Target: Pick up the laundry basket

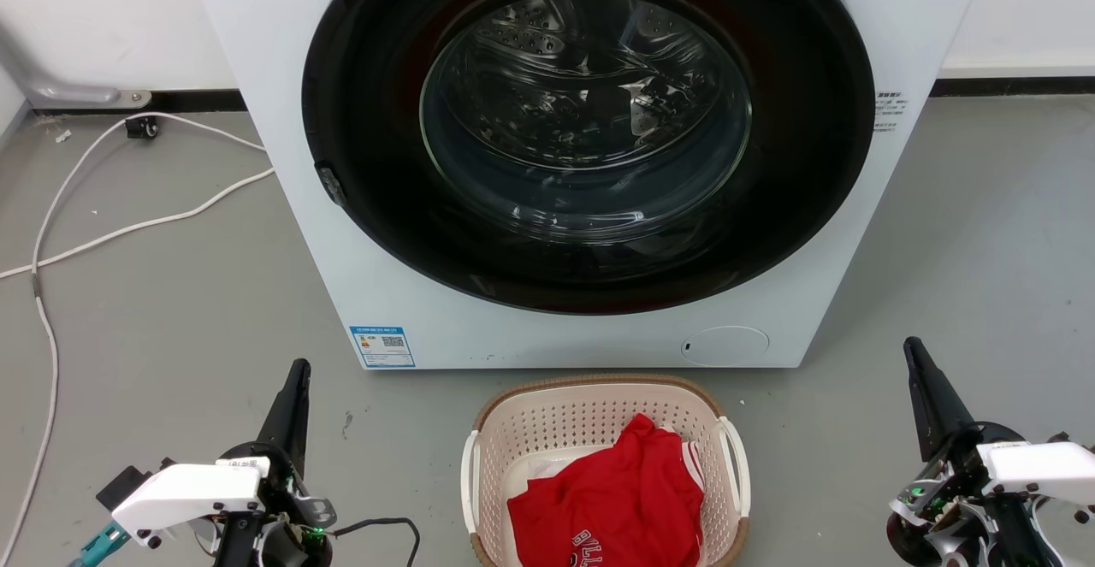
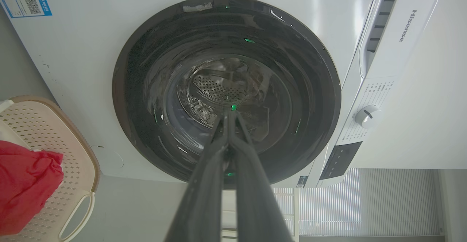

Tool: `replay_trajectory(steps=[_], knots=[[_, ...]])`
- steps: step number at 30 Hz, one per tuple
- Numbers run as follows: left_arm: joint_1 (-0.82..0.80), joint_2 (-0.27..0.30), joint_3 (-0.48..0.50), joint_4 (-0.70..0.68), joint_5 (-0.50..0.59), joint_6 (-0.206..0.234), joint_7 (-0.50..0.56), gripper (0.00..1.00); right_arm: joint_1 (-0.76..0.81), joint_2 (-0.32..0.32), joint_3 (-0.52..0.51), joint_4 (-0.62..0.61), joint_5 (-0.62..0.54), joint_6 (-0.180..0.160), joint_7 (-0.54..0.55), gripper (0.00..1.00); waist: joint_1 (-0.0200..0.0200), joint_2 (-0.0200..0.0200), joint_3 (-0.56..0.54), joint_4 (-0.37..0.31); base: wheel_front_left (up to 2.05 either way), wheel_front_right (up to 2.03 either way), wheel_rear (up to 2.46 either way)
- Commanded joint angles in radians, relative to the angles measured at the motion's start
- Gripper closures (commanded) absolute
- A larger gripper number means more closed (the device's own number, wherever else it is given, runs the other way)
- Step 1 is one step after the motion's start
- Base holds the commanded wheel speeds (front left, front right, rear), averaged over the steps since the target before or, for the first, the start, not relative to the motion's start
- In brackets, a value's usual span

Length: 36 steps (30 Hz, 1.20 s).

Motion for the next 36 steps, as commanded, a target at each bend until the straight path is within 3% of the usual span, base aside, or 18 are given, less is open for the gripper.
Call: replay_trajectory(steps=[1, 30, 31, 36], knots=[[-0.010, 0.000, 0.002, 0.002, 0.005, -0.003, 0.003, 1.00, -0.012, 0.004, -0.002, 0.001, -0.006, 0.000, 0.003, 1.00, 0.0000, 0.0000, 0.000, 0.000, 0.00, 0.00, 0.00], [0.005, -0.006, 0.004, 0.010, 0.006, 0.001, 0.005, 1.00, 0.006, 0.002, -0.001, 0.008, -0.005, 0.000, 0.002, 1.00, 0.0000, 0.0000, 0.000, 0.000, 0.00, 0.00, 0.00], [0.011, -0.008, 0.002, 0.016, 0.007, 0.001, 0.004, 0.00, 0.012, 0.002, 0.000, 0.014, -0.006, 0.000, 0.000, 0.00, 0.0000, 0.0000, 0.000, 0.000, 0.00, 0.00, 0.00], [0.008, -0.008, -0.032, 0.013, 0.018, 0.001, -0.022, 0.00, 0.019, 0.002, 0.010, 0.002, -0.021, 0.000, -0.023, 0.00, 0.0000, 0.0000, 0.001, 0.000, 0.00, 0.00, 0.00]])
